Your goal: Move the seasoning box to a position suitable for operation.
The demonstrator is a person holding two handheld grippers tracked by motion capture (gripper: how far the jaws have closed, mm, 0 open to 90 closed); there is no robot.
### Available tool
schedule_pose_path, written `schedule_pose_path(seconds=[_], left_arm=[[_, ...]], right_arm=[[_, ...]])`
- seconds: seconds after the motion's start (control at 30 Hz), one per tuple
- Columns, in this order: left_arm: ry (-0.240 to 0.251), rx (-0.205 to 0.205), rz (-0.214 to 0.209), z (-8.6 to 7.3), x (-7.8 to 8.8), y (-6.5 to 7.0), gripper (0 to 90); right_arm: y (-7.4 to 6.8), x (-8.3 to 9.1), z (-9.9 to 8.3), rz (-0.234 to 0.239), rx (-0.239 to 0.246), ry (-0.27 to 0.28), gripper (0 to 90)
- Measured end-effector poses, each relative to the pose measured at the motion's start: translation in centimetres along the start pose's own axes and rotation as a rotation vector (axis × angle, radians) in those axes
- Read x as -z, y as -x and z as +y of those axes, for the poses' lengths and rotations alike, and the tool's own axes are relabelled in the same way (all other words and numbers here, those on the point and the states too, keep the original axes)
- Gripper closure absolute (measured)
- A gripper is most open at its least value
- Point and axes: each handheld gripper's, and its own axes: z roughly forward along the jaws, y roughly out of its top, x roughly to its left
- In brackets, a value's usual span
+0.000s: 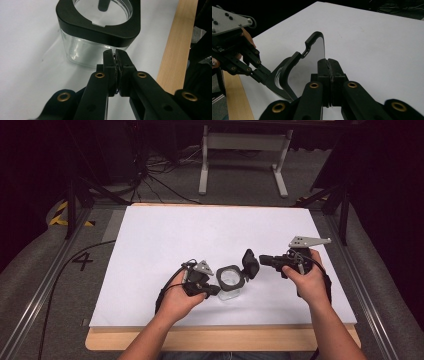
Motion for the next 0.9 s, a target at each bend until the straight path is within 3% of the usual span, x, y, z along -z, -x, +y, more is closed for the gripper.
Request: schedule_pose_path(seconds=[0.9], left_arm=[[-0.093,-0.078,-0.074,1.0,-3.1,1.9,87.3]], right_arm=[[0.9,2.1,-0.7,-0.035,-0.039,0.019,90.0]])
